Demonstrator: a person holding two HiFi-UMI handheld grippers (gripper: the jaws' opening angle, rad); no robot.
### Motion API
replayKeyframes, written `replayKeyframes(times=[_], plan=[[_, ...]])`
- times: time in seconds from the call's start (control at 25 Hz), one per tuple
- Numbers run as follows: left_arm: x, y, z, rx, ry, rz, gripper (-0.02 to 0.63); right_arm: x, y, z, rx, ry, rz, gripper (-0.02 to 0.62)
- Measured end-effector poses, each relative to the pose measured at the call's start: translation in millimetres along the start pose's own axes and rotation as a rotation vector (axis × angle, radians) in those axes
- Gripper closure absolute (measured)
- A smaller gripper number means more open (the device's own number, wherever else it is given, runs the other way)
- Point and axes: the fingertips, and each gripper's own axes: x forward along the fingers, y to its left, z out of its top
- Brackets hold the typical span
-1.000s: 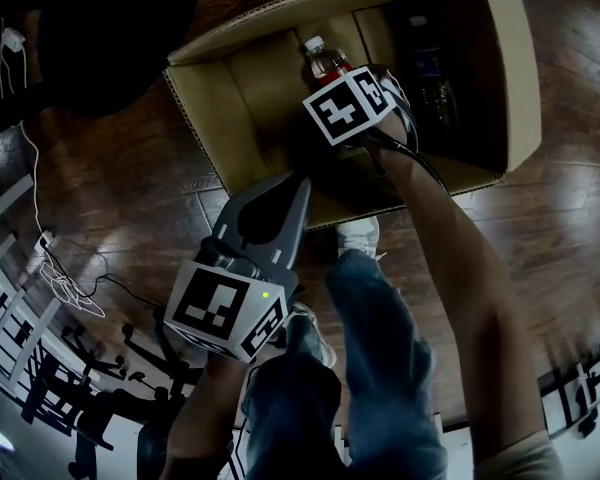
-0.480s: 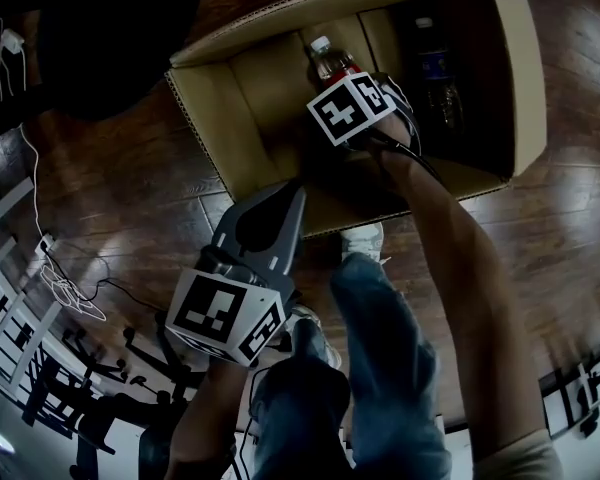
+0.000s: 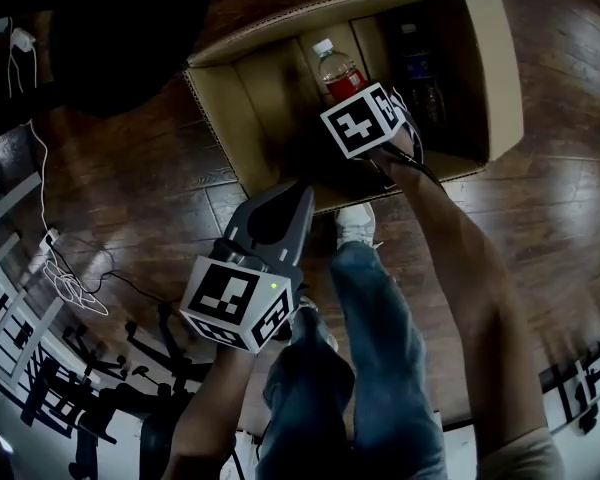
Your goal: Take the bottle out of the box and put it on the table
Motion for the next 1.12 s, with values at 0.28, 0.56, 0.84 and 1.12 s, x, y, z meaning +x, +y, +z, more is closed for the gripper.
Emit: replayKeyframes(times=[0.28, 0.56, 0.84, 1.12], plan=[[-40, -39, 41, 0.026, -0.002, -0.009, 0.615, -81, 5, 23, 0.018, -0.072, 0.001, 0.290], [-76, -65, 90, 0.034, -0.041, 0.005, 0.615, -160, 25, 46, 0.095, -0.154, 0.049, 0.287], [-110, -94, 119, 0.058, -0.071, 0.008, 0.615, -245, 53, 57, 0.144, -0.278, 0.101, 0.287], [-157, -127, 152, 0.083, -0.139, 0.029, 0.615, -353, 77, 48, 0.177, -0.424, 0.123, 0.287]])
